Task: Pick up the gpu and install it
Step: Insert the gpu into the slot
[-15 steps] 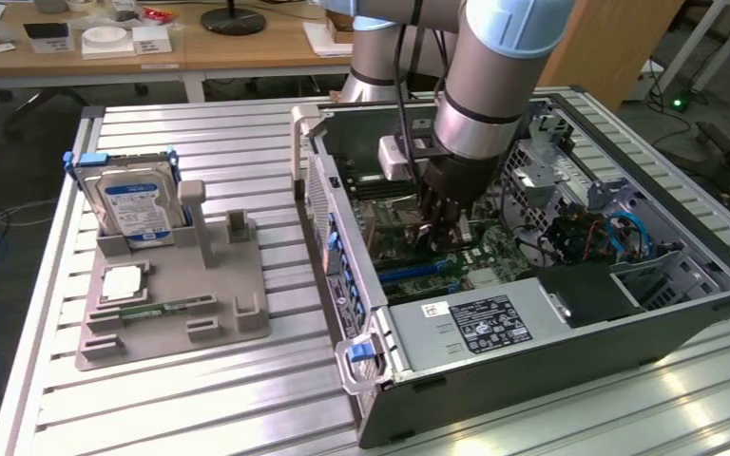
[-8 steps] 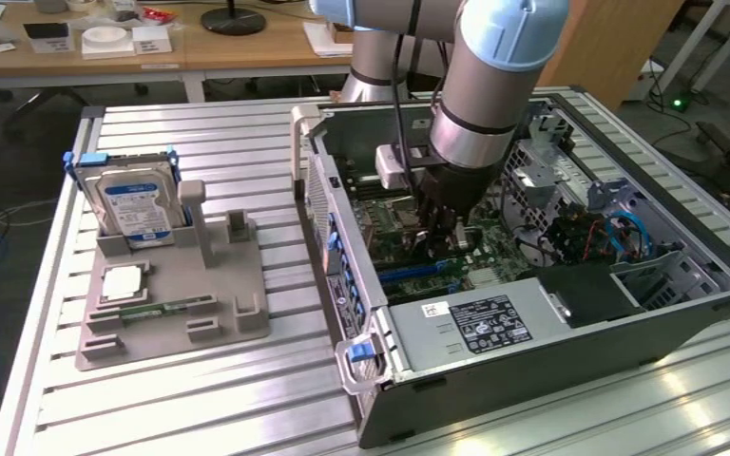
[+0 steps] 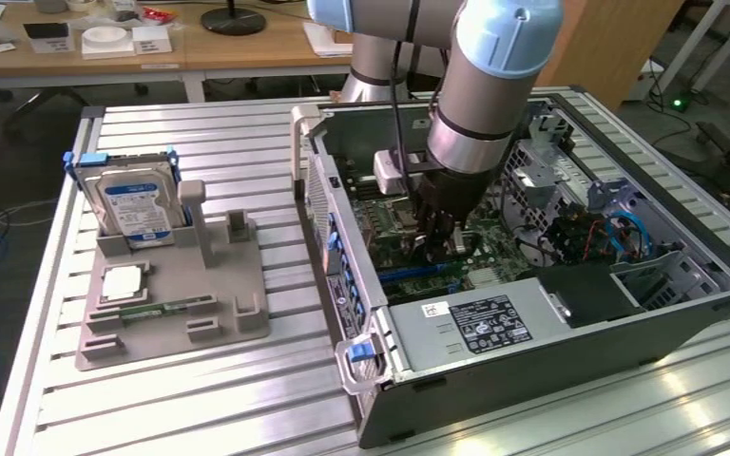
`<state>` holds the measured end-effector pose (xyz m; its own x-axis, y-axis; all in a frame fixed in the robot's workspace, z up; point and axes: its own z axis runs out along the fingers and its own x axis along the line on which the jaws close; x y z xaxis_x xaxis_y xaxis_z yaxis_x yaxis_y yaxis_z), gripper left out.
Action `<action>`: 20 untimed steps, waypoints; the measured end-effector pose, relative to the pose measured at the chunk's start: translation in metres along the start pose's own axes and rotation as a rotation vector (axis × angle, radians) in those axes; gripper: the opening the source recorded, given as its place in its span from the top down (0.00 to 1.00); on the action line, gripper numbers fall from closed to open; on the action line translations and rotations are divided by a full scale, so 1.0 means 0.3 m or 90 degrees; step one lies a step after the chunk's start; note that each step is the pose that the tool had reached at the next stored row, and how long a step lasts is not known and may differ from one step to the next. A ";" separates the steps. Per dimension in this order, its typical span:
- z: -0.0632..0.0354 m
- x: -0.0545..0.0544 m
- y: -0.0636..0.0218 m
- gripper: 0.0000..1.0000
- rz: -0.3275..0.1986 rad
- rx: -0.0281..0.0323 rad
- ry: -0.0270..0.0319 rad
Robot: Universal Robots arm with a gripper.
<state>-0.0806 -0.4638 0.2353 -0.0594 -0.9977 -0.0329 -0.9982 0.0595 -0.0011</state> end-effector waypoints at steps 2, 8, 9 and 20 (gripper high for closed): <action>0.004 0.000 0.000 0.72 0.000 0.0006 0.0079; 0.011 0.000 0.011 0.72 0.000 0.0006 0.0091; 0.012 0.000 0.014 0.72 0.000 0.0006 0.0091; 0.018 0.000 0.022 0.72 0.000 0.0053 0.0088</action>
<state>-0.0873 -0.4632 0.2299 -0.0591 -0.9981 -0.0191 -0.9982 0.0592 -0.0094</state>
